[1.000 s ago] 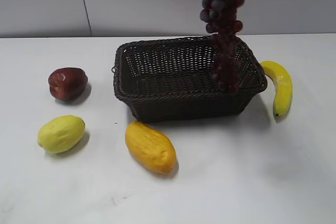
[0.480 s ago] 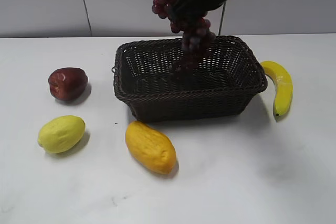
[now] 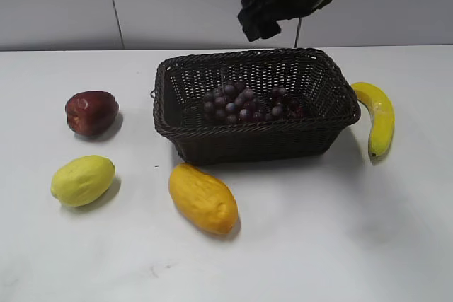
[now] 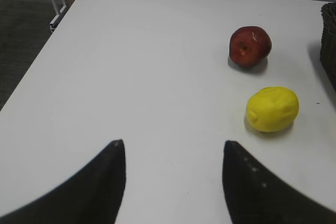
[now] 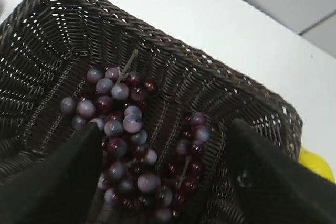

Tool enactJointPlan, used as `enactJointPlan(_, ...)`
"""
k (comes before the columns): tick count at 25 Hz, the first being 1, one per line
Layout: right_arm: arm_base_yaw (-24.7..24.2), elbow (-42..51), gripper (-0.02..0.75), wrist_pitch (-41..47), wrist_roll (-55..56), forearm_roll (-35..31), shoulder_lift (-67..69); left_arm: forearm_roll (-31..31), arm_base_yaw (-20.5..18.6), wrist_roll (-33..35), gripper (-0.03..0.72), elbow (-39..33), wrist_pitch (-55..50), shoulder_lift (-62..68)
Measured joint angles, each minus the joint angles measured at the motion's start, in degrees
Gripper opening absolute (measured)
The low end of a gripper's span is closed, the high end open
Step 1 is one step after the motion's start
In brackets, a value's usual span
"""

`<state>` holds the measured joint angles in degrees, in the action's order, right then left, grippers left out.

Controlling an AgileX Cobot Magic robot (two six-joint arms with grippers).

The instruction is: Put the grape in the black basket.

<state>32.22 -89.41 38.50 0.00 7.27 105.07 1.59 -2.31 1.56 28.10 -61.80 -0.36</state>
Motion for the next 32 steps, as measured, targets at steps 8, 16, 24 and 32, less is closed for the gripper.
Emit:
enactJointPlan(8, -12.9, -5.87, 0.521, 21.09, 3.85, -7.27, -0.65, 0.0, 0.0, 0.0, 0.552, 0.0, 0.0, 0.0)
enactJointPlan(16, -26.05, -4.94, 0.521, 30.27, 2.81, -7.81, -1.85, 0.0, 0.0, 0.0, 0.552, 0.0, 0.0, 0.0)
enactJointPlan(24, -26.5, 15.5, 0.521, 29.24, 0.99, -7.27, -17.97, 0.0, 0.0, 0.0, 0.552, 0.0, 0.0, 0.0)
enactJointPlan(32, -26.5, 41.97, 0.519, 21.84, 0.87, -7.71, -39.09, 0.0, 0.0, 0.0, 0.552, 0.0, 0.0, 0.0)
